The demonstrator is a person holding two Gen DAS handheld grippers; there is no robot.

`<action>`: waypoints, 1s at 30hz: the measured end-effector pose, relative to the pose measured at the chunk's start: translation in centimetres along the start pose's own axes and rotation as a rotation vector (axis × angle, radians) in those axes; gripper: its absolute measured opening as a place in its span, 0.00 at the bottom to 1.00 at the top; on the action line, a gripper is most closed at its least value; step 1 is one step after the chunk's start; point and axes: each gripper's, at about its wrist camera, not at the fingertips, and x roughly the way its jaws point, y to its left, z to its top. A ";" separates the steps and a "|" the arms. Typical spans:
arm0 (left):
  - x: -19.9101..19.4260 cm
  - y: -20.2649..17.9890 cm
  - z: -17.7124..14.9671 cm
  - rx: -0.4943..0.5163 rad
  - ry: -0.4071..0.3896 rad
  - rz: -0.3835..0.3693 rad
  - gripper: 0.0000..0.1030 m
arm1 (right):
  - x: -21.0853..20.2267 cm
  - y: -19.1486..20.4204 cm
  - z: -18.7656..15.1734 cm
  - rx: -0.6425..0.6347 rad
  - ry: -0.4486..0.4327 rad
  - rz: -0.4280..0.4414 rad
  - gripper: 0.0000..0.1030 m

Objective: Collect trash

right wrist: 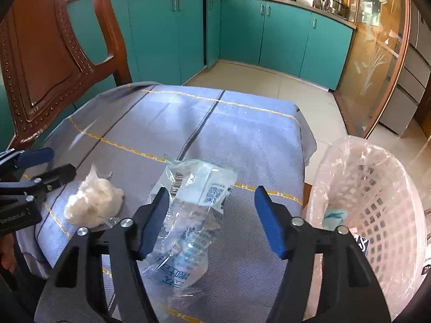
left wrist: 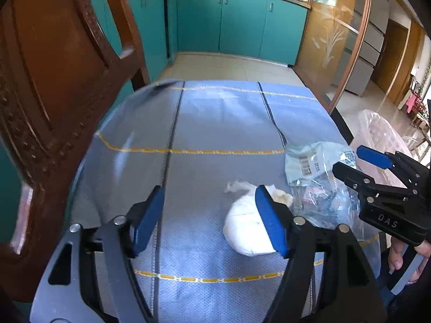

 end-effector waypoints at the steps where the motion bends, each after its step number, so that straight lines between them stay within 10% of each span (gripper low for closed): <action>1: 0.2 -0.2 -0.1 0.006 0.009 -0.009 0.69 | 0.0 0.3 0.0 -0.012 0.002 0.004 0.64; 20: 1.6 -3.2 -2.3 0.100 0.078 -0.083 0.68 | 2.6 2.3 -1.3 -0.113 0.112 -0.032 0.62; 30: 1.1 -4.0 -2.5 0.134 0.065 -0.100 0.35 | 2.2 2.7 -1.4 -0.124 0.101 0.014 0.30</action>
